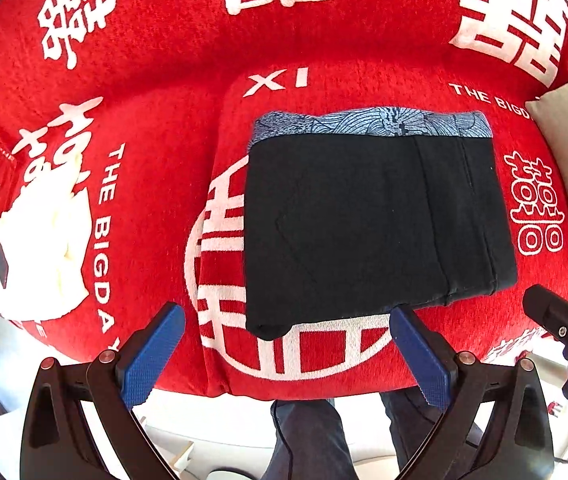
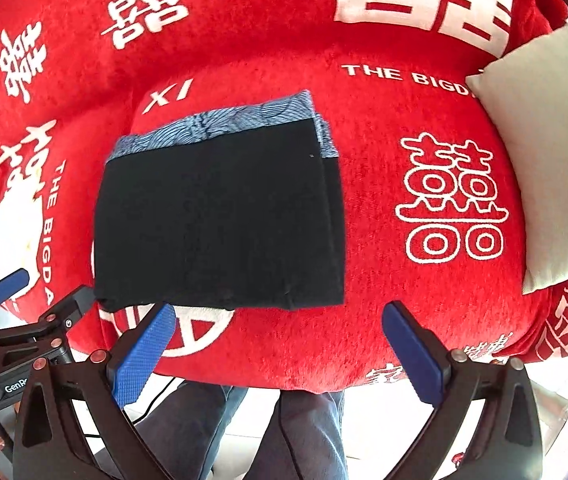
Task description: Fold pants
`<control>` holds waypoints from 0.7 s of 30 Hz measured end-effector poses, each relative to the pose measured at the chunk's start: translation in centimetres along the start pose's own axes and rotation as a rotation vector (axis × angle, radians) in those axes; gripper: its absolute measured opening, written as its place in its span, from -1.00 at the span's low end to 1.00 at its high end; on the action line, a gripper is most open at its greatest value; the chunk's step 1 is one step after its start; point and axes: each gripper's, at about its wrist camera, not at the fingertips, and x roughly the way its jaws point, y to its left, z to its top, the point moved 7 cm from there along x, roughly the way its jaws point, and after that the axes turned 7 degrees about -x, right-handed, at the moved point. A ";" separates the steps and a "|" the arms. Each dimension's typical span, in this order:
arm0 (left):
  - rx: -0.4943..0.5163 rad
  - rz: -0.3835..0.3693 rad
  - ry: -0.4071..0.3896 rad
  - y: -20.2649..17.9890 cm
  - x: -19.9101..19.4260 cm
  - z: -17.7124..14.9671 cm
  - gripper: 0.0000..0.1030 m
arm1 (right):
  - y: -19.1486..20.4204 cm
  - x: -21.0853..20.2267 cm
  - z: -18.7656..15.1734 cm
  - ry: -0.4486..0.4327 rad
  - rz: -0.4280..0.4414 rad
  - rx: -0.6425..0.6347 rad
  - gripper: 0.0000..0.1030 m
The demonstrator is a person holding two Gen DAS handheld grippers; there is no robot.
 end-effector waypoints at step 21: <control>-0.010 -0.020 0.027 0.6 -0.7 -0.8 1.00 | 0.4 -0.6 0.0 0.018 0.003 0.019 1.00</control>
